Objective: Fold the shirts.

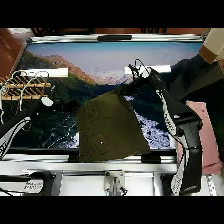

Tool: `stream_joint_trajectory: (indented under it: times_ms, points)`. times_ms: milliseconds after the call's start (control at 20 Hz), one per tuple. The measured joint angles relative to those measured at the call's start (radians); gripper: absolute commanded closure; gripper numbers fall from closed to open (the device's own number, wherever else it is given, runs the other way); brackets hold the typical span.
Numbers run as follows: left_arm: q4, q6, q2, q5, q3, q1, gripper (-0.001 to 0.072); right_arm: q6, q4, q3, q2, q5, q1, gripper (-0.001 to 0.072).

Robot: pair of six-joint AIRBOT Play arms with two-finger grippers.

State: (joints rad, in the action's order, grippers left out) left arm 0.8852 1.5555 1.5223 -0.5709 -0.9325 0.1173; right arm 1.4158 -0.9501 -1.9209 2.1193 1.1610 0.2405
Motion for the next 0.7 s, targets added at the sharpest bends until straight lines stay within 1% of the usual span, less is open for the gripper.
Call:
stream_joint_trajectory:
  times_ms: [50,300,550,700]
  points:
    - [0.006,-0.018,0.0,-0.01,-0.021,0.0,0.0628,-0.011,-0.003,0.0,-0.006,0.0,-0.002,0.06]
    - [-0.009,-0.084,-0.003,0.015,-0.164,0.0,0.0636,-0.066,-0.008,-0.001,-0.064,-0.025,-0.027,0.06]
    - [-0.011,-0.1,-0.003,0.045,-0.237,-0.008,0.0636,-0.069,-0.008,-0.001,-0.097,-0.046,-0.052,0.06]
    - [-0.013,-0.101,-0.004,0.039,-0.264,-0.01,0.0636,-0.082,0.03,-0.001,-0.117,-0.063,-0.056,0.0601]
